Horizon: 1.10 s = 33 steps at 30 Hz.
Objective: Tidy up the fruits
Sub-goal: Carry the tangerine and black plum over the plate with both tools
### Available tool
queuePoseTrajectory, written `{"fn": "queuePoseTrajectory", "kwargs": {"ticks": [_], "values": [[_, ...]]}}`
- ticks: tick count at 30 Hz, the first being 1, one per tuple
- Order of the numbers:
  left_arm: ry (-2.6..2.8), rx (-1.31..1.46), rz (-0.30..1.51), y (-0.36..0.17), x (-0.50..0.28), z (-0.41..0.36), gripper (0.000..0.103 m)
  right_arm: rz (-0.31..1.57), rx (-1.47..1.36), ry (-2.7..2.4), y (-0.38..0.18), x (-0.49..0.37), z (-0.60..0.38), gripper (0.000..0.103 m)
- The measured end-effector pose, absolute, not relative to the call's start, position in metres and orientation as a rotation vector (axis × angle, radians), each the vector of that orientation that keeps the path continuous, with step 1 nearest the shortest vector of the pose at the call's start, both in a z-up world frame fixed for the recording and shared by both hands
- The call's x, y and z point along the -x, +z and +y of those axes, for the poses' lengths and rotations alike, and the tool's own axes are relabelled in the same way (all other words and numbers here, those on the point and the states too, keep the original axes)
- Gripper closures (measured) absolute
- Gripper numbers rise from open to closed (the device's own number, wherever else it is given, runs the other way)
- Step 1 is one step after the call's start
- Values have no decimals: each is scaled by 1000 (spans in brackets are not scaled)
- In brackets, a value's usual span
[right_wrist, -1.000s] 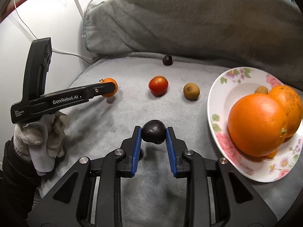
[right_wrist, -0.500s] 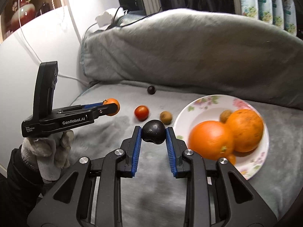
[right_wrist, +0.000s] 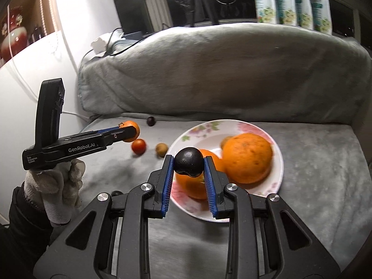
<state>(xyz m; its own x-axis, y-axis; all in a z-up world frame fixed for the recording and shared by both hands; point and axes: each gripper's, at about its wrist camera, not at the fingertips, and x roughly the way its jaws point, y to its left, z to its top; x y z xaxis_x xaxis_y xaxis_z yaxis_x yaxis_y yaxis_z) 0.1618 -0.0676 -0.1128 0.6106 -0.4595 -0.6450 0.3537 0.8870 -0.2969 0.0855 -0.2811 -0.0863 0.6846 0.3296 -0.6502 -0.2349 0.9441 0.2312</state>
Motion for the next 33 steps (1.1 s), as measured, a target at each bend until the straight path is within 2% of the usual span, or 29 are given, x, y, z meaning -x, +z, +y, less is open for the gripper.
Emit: {"fn": "queuePoseTrajectory", "kwargs": {"ticks": [30, 33], "values": [[-546, 95, 831, -114, -178, -130, 68, 804, -202, 265, -116, -88, -324, 75], [-551, 92, 826, -112, -178, -133, 63, 805, -199, 267, -117, -87, -323, 75]]}}
